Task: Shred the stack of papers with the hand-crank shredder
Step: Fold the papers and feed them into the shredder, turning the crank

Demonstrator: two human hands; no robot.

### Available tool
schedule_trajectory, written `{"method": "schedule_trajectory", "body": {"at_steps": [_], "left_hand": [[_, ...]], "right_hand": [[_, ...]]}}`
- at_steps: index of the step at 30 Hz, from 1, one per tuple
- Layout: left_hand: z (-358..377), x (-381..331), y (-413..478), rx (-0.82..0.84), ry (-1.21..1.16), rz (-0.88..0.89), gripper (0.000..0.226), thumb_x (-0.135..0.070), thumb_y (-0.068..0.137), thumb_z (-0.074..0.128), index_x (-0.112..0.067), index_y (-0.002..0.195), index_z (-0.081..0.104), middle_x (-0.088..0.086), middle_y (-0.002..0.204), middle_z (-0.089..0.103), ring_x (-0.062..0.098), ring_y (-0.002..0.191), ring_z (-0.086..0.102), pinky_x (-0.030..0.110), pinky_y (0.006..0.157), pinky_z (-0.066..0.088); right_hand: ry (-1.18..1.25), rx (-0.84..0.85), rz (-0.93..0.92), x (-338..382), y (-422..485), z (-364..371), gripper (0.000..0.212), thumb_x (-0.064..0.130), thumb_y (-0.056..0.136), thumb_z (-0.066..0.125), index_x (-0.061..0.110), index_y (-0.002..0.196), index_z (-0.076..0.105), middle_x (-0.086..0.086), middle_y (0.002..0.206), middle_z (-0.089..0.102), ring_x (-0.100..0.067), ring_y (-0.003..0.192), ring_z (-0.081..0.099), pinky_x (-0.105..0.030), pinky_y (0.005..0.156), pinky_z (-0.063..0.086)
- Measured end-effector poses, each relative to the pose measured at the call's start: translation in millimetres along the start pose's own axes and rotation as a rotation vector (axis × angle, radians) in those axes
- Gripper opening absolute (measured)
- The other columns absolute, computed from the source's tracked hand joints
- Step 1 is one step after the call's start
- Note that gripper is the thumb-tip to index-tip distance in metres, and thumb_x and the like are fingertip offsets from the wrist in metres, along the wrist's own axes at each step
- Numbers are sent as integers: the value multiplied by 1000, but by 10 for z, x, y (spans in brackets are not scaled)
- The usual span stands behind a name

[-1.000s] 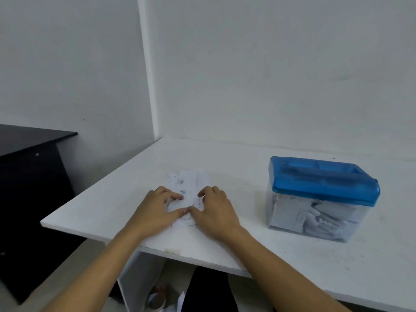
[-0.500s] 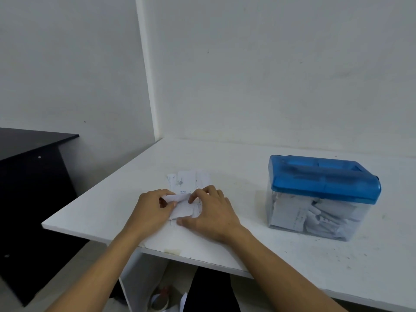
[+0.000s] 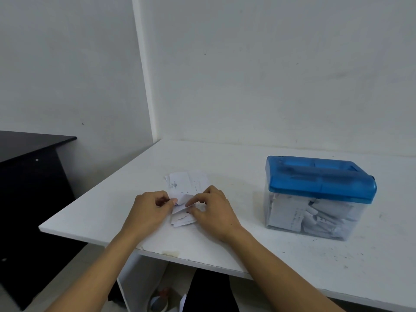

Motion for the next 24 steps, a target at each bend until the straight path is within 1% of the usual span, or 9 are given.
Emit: {"method": "schedule_trajectory", "body": {"at_steps": [2,5,8,10,13,17,19,22,24], "left_hand": [[1,-12,-11,18,-4,5,10,-22,91,73,-28,85,77,-16,82,74,-2,77,67,7,67,45],[7,-16,-15,36,-3,16,16,-13,90,71,-27,90,78,-18,87,74,-4,82,67,7,73,48],[18,0,-4,31,-5,7,15,-14,90,72,-28,89,77,-19,86,73,-4,81,67,2,68,44],[26,10,8,28,10,-1,12,-17,89,74,-29,89,75,-18,86,72,-1,81,67,4,69,45],[38,27,31,24,38,9,12,-21,89,75,-32,95,71,-18,88,71,0,83,66,14,77,52],[63,12,34,23,51,25,16,-29,89,74,-31,103,68,-17,90,69,1,81,65,15,72,48],[79,10,40,29,62,15,14,-32,89,74,-32,101,67,-17,89,67,4,80,65,22,73,51],[101,51,75,48,74,-28,7,-35,87,76,-36,87,69,-16,78,72,13,73,67,40,72,58],[118,59,99,58,85,-41,8,-35,86,77,-37,81,71,-10,71,73,16,68,67,44,70,57]], "right_hand": [[-5,-17,-6,-11,7,10,17,36,96,60,34,106,74,7,100,48,-13,104,46,-32,97,44],[-41,-25,-2,-28,20,27,23,34,97,58,30,112,75,7,103,50,-13,106,46,-32,97,44],[-79,-19,10,-27,20,32,27,34,98,57,29,120,73,6,107,51,-15,109,46,-32,98,44],[-84,-19,13,-13,21,28,30,34,99,56,33,126,69,6,106,50,-15,107,46,-32,98,44],[-82,-18,5,-2,27,26,32,35,100,54,38,130,65,7,103,49,-15,104,46,-32,97,43],[-97,-1,-19,-11,30,48,33,36,101,50,40,131,64,8,104,48,-15,104,45,-32,97,41],[-96,2,-26,-14,36,53,34,34,101,49,41,132,63,8,105,48,-15,105,44,-31,97,39],[-101,6,-36,-22,44,64,37,33,101,47,42,134,60,9,106,48,-15,106,43,-30,97,37],[-107,6,-37,-30,49,69,37,33,101,46,43,134,59,10,106,47,-14,107,43,-30,97,37]]}}
Point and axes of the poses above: each hand's wrist, its own y-axis towards the middle knuckle, its own z-axis out of the palm, x = y × z, the point moved 5 cm from there along y, towards the middle knuckle
